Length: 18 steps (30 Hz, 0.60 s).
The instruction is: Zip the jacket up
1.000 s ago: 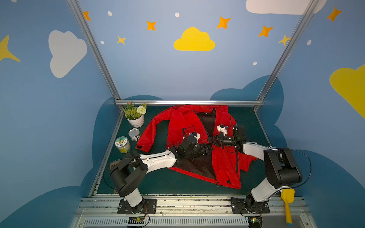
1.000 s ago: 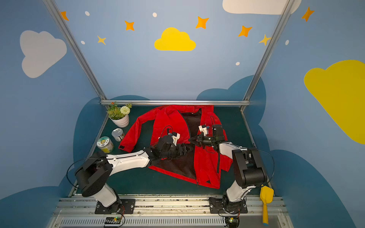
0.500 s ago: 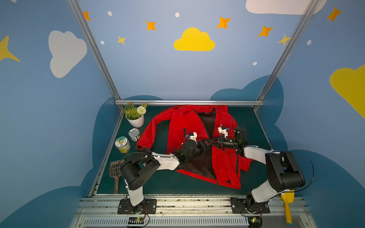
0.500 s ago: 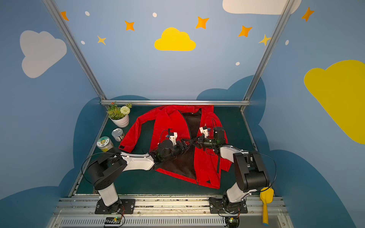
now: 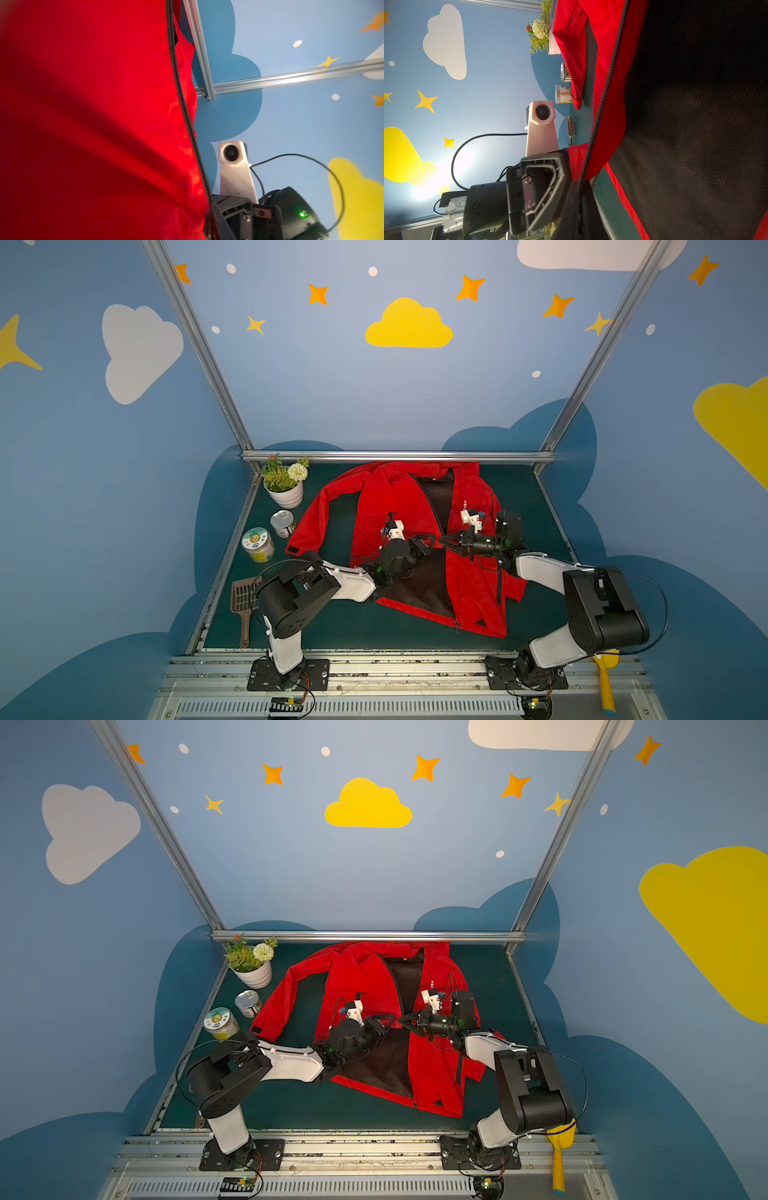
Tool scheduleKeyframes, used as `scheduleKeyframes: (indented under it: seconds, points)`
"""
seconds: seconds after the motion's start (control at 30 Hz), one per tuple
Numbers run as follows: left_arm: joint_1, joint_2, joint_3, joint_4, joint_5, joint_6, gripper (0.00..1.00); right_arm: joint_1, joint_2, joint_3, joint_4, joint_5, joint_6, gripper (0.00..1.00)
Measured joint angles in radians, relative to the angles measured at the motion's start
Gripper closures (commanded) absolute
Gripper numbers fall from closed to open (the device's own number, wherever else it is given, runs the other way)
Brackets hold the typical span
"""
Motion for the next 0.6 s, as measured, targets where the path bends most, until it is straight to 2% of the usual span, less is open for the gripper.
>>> scheduleKeyframes:
  seconds: [0.03,0.1,0.17,0.27,0.5,0.6]
  points:
    - [0.000,0.000,-0.006,0.002,-0.003,-0.003,0.95,0.000,-0.003,0.000,0.000,0.000,0.000,1.00]
    - [-0.001,0.000,-0.013,0.005,-0.008,-0.003,0.97,0.000,-0.005,-0.001,0.000,0.000,-0.001,0.99]
    - [-0.001,0.000,-0.014,0.009,-0.008,-0.003,0.97,0.000,-0.006,-0.003,-0.001,0.000,-0.002,0.92]
    - [-0.001,0.000,-0.014,0.011,-0.008,-0.003,0.97,-0.002,-0.007,-0.006,-0.001,0.001,-0.004,1.00]
    - [-0.001,0.000,-0.014,0.015,-0.004,-0.003,0.97,-0.007,-0.007,-0.007,0.002,-0.003,0.000,1.00]
    - [-0.001,0.000,-0.014,0.018,-0.001,-0.003,0.97,-0.008,-0.006,-0.025,0.064,-0.010,0.041,1.00]
